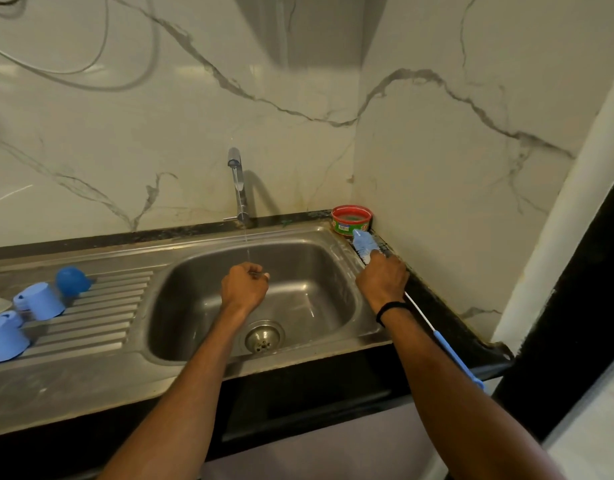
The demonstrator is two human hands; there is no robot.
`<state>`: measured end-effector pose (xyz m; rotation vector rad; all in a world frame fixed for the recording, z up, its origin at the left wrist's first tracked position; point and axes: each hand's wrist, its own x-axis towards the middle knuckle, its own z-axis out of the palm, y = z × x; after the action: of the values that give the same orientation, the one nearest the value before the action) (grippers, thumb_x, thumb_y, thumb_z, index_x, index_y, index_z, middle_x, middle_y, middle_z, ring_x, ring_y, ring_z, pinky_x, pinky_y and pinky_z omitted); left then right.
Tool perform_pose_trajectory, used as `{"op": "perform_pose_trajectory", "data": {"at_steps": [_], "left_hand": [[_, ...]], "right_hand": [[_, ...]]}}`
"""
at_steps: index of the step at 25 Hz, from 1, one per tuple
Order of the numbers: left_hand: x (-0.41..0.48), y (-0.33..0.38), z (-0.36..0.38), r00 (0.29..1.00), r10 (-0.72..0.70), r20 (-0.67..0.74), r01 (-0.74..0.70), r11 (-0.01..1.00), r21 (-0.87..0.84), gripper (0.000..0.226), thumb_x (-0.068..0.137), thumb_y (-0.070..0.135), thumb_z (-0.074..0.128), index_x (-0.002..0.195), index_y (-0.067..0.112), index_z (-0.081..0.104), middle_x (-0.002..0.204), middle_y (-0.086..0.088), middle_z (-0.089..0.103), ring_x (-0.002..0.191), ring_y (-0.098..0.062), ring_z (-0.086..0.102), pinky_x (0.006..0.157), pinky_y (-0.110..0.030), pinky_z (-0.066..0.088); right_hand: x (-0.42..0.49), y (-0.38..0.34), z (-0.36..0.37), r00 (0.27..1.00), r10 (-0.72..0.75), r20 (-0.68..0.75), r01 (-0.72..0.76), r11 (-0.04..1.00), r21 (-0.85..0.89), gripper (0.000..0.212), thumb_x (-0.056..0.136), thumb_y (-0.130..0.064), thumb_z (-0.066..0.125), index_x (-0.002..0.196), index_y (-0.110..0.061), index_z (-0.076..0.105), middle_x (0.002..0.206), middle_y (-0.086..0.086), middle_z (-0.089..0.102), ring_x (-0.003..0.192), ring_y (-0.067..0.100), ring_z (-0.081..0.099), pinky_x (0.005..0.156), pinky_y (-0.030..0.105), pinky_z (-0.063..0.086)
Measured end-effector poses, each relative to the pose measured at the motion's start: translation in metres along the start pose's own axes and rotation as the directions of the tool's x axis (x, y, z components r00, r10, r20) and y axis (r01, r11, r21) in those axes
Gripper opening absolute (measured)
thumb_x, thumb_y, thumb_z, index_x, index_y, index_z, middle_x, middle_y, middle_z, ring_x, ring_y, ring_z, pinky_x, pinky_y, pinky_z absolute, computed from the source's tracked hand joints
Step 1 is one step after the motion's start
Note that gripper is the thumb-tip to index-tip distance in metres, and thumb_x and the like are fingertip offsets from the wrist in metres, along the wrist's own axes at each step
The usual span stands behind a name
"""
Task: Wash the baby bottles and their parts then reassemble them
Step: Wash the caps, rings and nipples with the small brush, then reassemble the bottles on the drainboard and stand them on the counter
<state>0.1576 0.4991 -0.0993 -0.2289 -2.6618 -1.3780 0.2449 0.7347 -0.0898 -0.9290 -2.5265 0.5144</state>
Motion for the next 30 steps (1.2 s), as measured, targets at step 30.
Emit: {"op": "perform_pose_trajectory", "data": {"at_steps": [30], "left_hand": [[0.019,-0.022,0.005,0.999,-0.022,-0.026,0.023,1.000,0.019,0.027,0.092,0.020,0.071,0.117,0.009,0.071,0.115,-0.009,0.073,0.110,-0.025,0.067,0.094,-0.031,0.049]], "right_hand": [[0.027,0.005,0.026,0.998,0.057,-0.019,-0.060,0.982,-0.177,0.047,0.087,-0.030,0.060,0.133,-0.024,0.050,0.128,0.019,0.051,0.120,0.038,0.042,0.105,0.049,0.030]]}}
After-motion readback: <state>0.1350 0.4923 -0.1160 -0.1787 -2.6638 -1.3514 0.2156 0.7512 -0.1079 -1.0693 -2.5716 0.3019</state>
